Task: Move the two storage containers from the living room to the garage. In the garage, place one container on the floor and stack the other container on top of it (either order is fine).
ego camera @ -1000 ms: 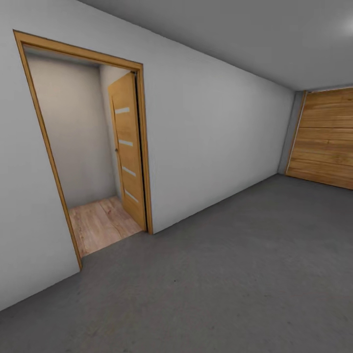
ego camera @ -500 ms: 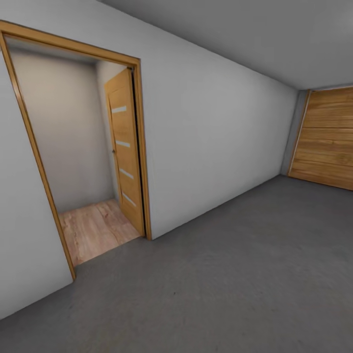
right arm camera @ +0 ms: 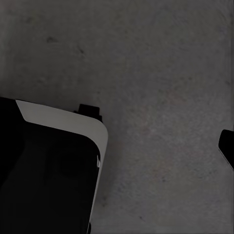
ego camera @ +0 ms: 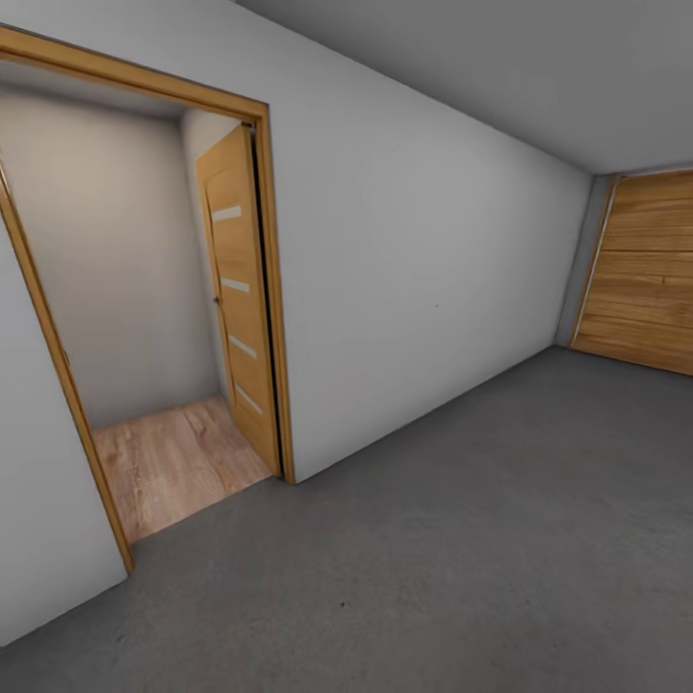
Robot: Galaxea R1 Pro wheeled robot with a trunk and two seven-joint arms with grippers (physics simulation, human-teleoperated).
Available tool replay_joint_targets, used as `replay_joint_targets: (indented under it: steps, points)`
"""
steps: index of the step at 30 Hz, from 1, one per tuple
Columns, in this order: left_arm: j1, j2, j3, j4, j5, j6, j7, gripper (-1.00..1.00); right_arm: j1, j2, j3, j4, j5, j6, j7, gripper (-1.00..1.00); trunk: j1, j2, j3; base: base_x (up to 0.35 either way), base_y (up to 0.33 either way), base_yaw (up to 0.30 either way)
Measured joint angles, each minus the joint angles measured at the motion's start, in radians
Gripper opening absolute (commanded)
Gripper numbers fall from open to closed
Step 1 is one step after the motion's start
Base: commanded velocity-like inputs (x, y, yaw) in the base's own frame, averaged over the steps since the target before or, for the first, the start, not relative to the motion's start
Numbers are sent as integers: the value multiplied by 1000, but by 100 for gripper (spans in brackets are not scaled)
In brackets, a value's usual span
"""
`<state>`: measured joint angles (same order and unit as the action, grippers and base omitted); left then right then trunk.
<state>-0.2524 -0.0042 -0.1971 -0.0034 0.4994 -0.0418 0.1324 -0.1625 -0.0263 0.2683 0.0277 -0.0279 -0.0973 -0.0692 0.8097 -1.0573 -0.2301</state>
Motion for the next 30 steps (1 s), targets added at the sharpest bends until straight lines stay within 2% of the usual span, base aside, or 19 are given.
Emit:
replay_joint_targets:
  steps: [9,20,30]
  points:
    - [0,0,0,0,0,3,0,100,0,11,0,0,-1,3,-8,100,0,0,0,321,0,0]
    - [0,0,0,1,1,3,0,100,0,12,-1,0,-1,4,-8,100,0,0,0,321,0,2]
    - [0,0,0,0,0,3,0,100,0,5,0,0,0,3,-7,100,0,0,0,321,0,225]
